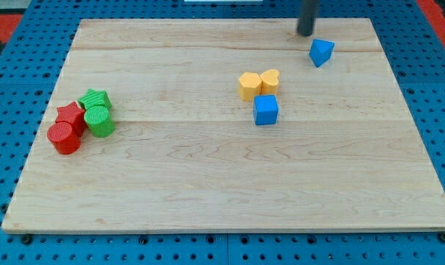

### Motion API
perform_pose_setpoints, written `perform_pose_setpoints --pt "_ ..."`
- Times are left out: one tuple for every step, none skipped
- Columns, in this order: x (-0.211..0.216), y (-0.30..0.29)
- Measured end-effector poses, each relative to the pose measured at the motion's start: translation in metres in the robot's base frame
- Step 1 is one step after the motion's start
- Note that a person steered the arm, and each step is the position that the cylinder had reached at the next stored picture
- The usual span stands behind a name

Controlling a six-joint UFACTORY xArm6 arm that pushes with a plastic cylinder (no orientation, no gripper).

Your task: Point at the red circle

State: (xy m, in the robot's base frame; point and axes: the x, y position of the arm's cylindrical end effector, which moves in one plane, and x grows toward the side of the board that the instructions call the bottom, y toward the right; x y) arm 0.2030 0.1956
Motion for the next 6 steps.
perform_pose_setpoints --pt "0.049 0.016" --pt "0.096 -0.057" --pt "0.160 -0.124" --pt "0.139 -0.152" --pt "0.117 -0.198" --pt "0.173 -0.284"
